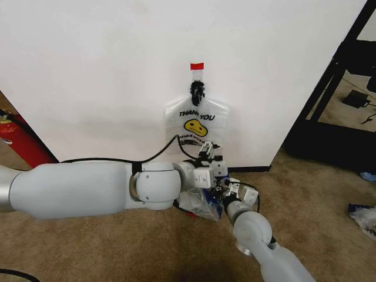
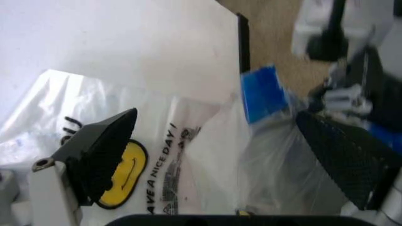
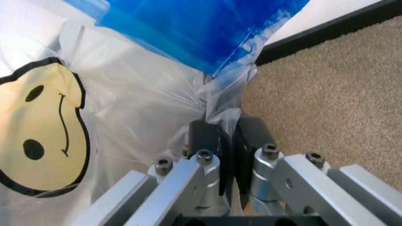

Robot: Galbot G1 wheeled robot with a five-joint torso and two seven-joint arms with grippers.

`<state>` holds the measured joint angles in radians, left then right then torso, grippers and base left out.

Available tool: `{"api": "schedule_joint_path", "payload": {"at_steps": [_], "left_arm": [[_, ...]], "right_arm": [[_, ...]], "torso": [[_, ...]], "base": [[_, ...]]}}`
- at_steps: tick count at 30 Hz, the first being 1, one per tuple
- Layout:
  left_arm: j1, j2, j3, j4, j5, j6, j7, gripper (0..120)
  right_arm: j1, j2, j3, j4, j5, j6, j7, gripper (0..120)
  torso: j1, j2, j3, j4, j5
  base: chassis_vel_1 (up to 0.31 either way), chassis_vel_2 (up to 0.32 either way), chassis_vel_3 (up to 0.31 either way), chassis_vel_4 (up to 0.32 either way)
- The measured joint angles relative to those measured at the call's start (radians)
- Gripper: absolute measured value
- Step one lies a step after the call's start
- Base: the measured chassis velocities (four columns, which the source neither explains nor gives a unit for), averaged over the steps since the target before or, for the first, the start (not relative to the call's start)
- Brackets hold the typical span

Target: Pick up the garbage bag from the wall and place it over the trash bin.

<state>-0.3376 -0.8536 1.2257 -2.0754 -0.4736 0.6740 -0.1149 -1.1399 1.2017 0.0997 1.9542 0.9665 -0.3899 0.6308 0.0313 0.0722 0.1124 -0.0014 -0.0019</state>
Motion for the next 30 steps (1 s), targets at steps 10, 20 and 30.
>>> {"api": "schedule_joint_path", "payload": {"at_steps": [10, 20, 30], "left_arm": [[-0.016, -0.065, 0.078, 0.074, 0.21, 0.01, 0.062, 90], [-0.011, -0.098, 0.129, 0.14, 0.332, 0.003, 0.107, 53], [0.003, -0.137, 0.128, 0.173, 0.288, 0.003, 0.101, 17]], "right_arm": [[-0.009, -0.004, -0.001, 0.003, 0.0, 0.0, 0.0, 1], [-0.007, -0.003, -0.01, -0.001, 0.001, -0.001, -0.001, 1], [0.009, -0.006, -0.02, -0.016, 0.002, -0.001, -0.002, 1]], "torso": [[0.0, 0.0, 0.0, -0.0001, 0.0001], [0.0, 0.0, 0.0, 0.0, 0.0001], [0.0, 0.0, 0.0, -0.0001, 0.0001]], "base": [[0.0, 0.0, 0.0, 0.0], [0.0, 0.0, 0.0, 0.0], [0.0, 0.0, 0.0, 0.0]]}}
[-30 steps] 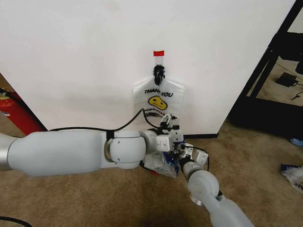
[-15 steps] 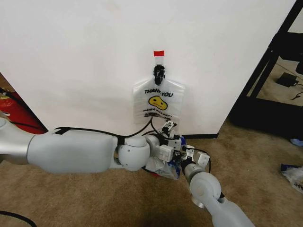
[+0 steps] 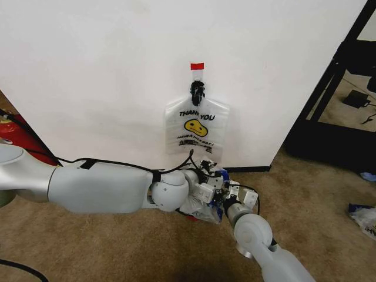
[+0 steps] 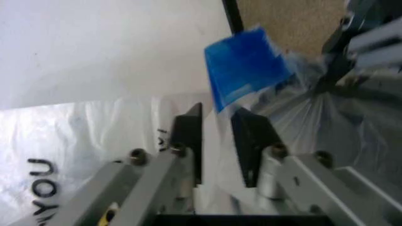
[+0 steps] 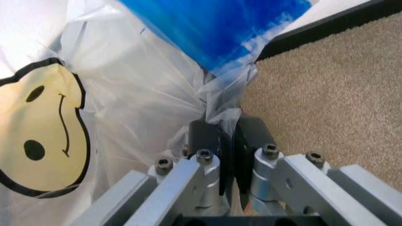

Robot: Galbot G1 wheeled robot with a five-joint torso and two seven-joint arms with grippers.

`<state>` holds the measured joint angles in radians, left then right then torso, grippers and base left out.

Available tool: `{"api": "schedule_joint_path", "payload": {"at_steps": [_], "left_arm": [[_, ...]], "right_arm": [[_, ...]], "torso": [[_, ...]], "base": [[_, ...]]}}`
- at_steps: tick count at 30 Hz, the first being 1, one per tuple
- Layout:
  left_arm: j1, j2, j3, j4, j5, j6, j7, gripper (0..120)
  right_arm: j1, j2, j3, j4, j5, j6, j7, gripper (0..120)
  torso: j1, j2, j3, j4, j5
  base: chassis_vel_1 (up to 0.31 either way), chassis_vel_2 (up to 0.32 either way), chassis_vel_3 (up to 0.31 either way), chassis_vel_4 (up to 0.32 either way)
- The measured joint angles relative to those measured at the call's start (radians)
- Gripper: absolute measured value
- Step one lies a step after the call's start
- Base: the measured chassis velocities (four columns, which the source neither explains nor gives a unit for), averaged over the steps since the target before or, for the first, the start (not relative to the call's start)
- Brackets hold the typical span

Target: Pick up the garbage bag from the wall and place it over the trash bin.

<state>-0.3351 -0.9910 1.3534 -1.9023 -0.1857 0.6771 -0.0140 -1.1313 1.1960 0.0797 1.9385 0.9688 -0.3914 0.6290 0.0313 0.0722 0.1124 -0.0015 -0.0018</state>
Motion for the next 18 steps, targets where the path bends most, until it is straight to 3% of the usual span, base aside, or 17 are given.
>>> {"api": "schedule_joint_path", "payload": {"at_steps": [3, 5, 11, 18], "left_arm": [[0.005, -0.017, -0.004, 0.003, -0.055, -0.001, -0.011, 4], [0.008, -0.021, -0.006, 0.008, -0.07, -0.01, -0.011, 0], [0.033, -0.038, -0.036, 0.038, -0.142, -0.036, -0.025, 0], [0.084, -0.081, -0.165, 0.107, -0.386, 0.038, -0.135, 0]], "right_arm": [[0.001, 0.0, -0.001, -0.006, 0.0, 0.0, -0.002, 1], [0.001, 0.0, -0.001, -0.007, 0.0, 0.0, -0.003, 1], [-0.004, 0.002, -0.001, -0.008, -0.003, 0.003, -0.011, 1], [-0.043, -0.009, -0.001, 0.007, -0.073, 0.033, -0.059, 1]], "torso": [[0.0, 0.0, 0.0, -0.0001, 0.0], [0.0, 0.0, 0.0, -0.0002, 0.0001], [0.0, 0.0, 0.0, 0.0, 0.0], [0.0, 0.0, 0.0, -0.0001, -0.0001]], "base": [[0.0, 0.0, 0.0, 0.0], [0.0, 0.0, 0.0, 0.0], [0.0, 0.0, 0.0, 0.0], [0.0, 0.0, 0.0, 0.0]]}}
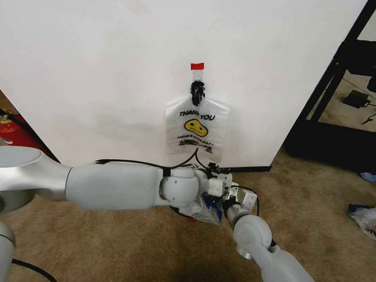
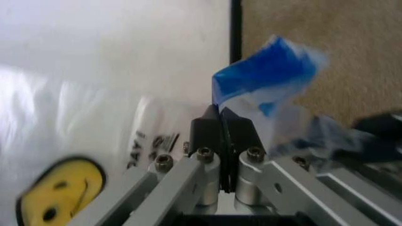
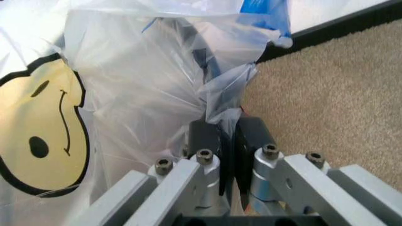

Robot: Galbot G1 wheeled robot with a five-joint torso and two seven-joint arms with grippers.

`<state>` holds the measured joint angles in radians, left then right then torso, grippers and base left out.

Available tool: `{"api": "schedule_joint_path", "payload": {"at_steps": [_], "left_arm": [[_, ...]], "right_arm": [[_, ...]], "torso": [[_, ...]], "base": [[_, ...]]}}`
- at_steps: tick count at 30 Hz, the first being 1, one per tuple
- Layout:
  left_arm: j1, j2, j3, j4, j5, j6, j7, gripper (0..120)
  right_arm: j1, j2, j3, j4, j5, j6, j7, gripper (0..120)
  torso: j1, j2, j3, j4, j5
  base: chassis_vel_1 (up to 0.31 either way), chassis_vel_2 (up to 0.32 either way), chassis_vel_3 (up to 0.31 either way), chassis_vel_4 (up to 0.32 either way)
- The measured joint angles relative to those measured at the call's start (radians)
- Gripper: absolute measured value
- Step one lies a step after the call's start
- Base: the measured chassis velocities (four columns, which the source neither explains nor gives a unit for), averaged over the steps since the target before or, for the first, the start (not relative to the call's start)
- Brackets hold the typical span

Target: Pick up the garbage bag from the wall and place it over the trash bin.

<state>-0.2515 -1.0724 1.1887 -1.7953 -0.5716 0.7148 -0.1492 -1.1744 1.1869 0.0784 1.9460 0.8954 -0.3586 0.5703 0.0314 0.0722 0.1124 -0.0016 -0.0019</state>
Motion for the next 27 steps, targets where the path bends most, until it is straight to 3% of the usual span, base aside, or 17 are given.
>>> {"api": "schedule_joint_path", "payload": {"at_steps": [4, 9, 17, 22, 27], "left_arm": [[0.023, -0.007, -0.044, 0.027, -0.054, 0.019, -0.044, 0], [0.065, 0.011, -0.097, 0.084, -0.046, 0.023, -0.065, 0], [0.104, 0.081, -0.141, 0.091, -0.039, 0.024, -0.07, 0], [0.147, 0.157, -0.171, 0.094, -0.044, 0.023, -0.055, 0], [0.182, 0.207, -0.191, 0.078, -0.046, 0.022, -0.041, 0]], "right_arm": [[-0.019, -0.004, 0.004, 0.007, -0.019, 0.017, -0.017, 1], [-0.049, -0.014, 0.017, 0.015, -0.031, 0.031, -0.032, 1], [-0.085, -0.017, 0.031, 0.03, -0.034, 0.065, -0.063, 1], [-0.12, -0.026, 0.039, 0.056, -0.06, 0.096, -0.096, 1], [-0.155, -0.039, 0.04, 0.069, -0.129, 0.149, -0.18, 1]], "torso": [[0.0, 0.0, 0.0, 0.0, 0.0002], [0.0, 0.0, 0.0, 0.0, 0.0], [0.0, 0.0, 0.0, 0.0002, 0.0], [0.0, 0.0, 0.0, 0.0002, -0.0003], [0.0, 0.0, 0.0, 0.0, -0.0004]], "base": [[0.0, 0.0, 0.0, 0.0], [0.0, 0.0, 0.0, 0.0], [0.0, 0.0, 0.0, 0.0], [0.0, 0.0, 0.0, 0.0], [0.0, 0.0, 0.0, 0.0]]}}
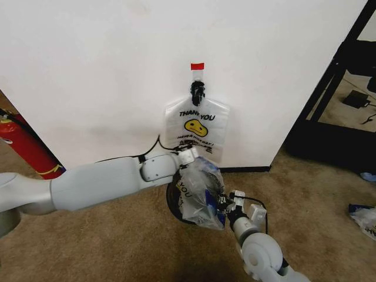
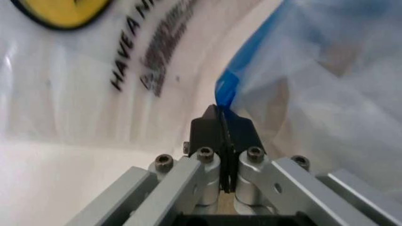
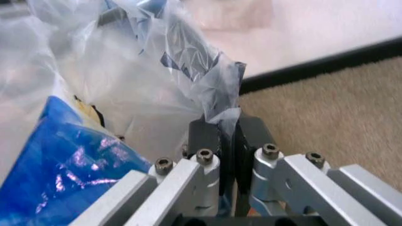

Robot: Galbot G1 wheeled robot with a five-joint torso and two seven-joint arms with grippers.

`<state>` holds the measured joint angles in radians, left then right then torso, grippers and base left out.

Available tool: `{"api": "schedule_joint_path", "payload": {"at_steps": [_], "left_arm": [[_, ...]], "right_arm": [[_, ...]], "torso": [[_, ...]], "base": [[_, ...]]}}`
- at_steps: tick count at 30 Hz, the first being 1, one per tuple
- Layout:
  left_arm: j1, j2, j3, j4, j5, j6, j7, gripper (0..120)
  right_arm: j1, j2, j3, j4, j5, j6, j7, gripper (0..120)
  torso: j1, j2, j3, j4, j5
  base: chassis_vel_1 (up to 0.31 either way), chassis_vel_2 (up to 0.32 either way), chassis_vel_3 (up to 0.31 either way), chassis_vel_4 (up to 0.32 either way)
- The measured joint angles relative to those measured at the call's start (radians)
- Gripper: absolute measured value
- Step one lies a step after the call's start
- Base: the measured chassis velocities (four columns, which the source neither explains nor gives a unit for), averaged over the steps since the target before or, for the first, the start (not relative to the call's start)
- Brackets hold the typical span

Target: Pick up the garbage bag from the wall and place it over the trash bin.

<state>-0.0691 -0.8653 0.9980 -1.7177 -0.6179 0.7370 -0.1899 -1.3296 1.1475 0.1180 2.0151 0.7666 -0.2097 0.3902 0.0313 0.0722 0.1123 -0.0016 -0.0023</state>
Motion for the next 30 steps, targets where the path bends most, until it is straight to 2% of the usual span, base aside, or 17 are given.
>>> {"api": "schedule_joint_path", "payload": {"at_steps": [7, 13, 19, 26, 27, 30], "left_arm": [[0.042, 0.058, -0.04, -0.034, 0.0, -0.001, 0.035, 0], [0.064, 0.107, -0.068, -0.058, -0.007, -0.001, 0.056, 0], [0.106, 0.188, -0.113, -0.107, -0.012, -0.002, 0.085, 0], [0.155, 0.234, -0.155, -0.141, -0.014, -0.004, 0.099, 0], [0.189, 0.261, -0.188, -0.157, -0.024, -0.004, 0.103, 0], [0.217, 0.283, -0.221, -0.169, -0.033, -0.004, 0.106, 0]], "right_arm": [[-0.033, -0.021, 0.005, 0.017, -0.058, 0.04, -0.111, 1], [-0.028, -0.023, 0.014, 0.03, 0.009, 0.052, -0.123, 1], [-0.006, -0.018, 0.023, 0.003, 0.072, 0.081, -0.123, 1], [0.003, -0.012, 0.028, 0.001, 0.121, 0.101, -0.119, 1], [0.006, -0.013, 0.034, 0.004, 0.15, 0.109, -0.119, 1], [0.011, -0.014, 0.037, 0.004, 0.167, 0.112, -0.118, 1]], "torso": [[0.0, 0.0, 0.0, 0.0, 0.0003], [0.0, 0.0, 0.0, 0.0, 0.0003], [0.0, 0.0, 0.0, 0.0001, 0.0006], [0.0, 0.0, 0.0, 0.0003, 0.0005], [0.0, 0.0, 0.0, 0.0, 0.0003], [0.0, 0.0, 0.0, -0.0004, 0.0003]], "base": [[0.0, 0.0, 0.0, 0.0], [0.0, 0.0, 0.0, 0.0], [0.0, 0.0, 0.0, 0.0], [0.0, 0.0, 0.0, 0.0], [0.0, 0.0, 0.0, 0.0], [0.0, 0.0, 0.0, 0.0]]}}
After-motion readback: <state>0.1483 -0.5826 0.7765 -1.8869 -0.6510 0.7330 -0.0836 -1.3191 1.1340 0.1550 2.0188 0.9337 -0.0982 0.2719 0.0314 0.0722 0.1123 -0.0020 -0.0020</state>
